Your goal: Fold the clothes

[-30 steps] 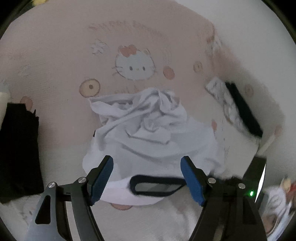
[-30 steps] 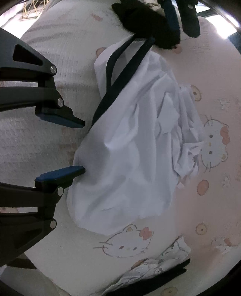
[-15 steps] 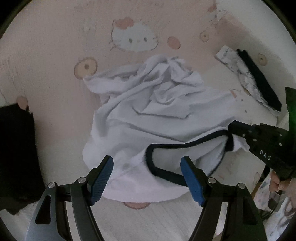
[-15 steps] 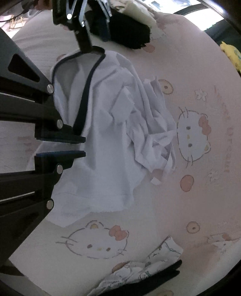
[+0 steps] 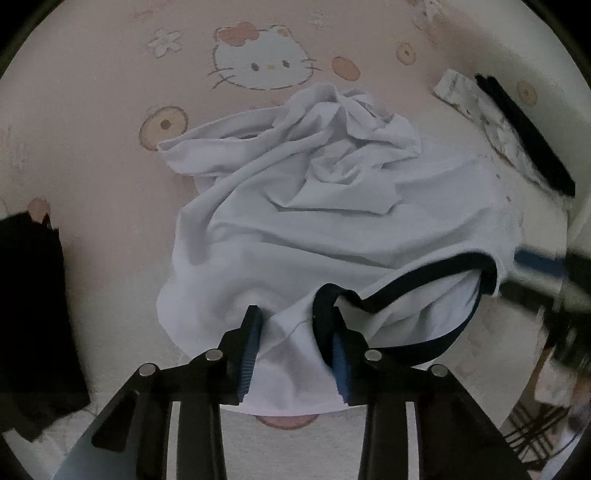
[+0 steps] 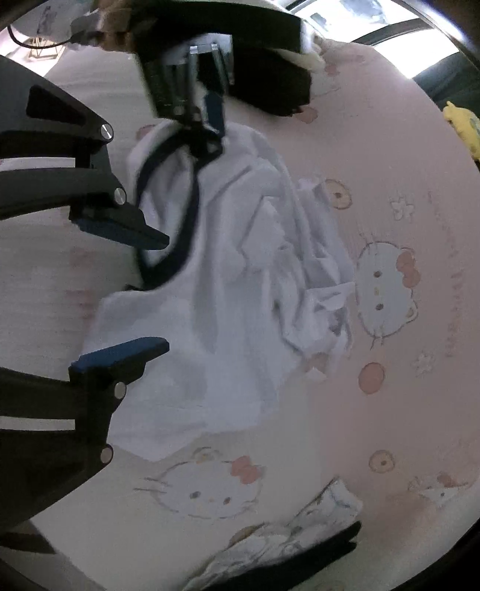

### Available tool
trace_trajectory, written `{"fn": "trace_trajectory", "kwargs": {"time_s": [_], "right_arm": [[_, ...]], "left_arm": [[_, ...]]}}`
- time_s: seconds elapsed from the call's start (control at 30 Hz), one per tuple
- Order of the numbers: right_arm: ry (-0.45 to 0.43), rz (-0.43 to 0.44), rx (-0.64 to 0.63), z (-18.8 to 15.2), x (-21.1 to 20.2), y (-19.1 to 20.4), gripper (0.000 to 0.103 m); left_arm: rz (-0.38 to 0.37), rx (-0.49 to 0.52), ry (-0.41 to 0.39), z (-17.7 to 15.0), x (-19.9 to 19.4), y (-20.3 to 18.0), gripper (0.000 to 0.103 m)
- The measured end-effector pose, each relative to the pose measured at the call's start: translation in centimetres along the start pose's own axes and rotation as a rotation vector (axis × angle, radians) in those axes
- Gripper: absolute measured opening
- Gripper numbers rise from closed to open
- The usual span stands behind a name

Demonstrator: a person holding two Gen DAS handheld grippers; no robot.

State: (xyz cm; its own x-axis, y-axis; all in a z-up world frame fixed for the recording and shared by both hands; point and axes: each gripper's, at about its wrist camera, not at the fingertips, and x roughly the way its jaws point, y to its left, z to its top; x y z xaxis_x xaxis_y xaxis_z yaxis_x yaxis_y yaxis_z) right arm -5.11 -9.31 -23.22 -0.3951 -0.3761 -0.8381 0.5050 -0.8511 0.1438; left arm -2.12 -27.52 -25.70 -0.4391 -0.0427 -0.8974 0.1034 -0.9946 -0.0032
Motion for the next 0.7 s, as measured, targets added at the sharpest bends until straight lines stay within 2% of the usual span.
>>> {"fn": "trace_trajectory", "kwargs": {"time_s": [0.17,0.27,0.37,0.6,0.7], "right_arm": [[0.063,-0.01,0.121,-1.5,1.6,-0.1,0.05],[0.06,0.022,0.266,-1.4,2.3,-1.1,0.05],[0.065,0.03,0.336,-1.1,2.6,-1.7,0.05],[-0.009,-0.1,0.175,-0.1,3.2,1.1,0.05],[-0.048,-0.16,0.124,0.1,3.5,1.7,0.05]], "left_arm": [[-0.016,-0.017,-0.008,0.1,-0.5,0.2,0.032],[-0.015,-0.019,-0.003,0.1,-0.7,0.0,0.032],[-0.019,-0.031,-0.001,0.3,-0.8,0.3,0.032],[-0.031,-0.066,-0.011,0.3,-0.9,0.2,0.032],[-0.005,-0.063,-0.017,0.2,-0.7,-0.2,0.032]]}}
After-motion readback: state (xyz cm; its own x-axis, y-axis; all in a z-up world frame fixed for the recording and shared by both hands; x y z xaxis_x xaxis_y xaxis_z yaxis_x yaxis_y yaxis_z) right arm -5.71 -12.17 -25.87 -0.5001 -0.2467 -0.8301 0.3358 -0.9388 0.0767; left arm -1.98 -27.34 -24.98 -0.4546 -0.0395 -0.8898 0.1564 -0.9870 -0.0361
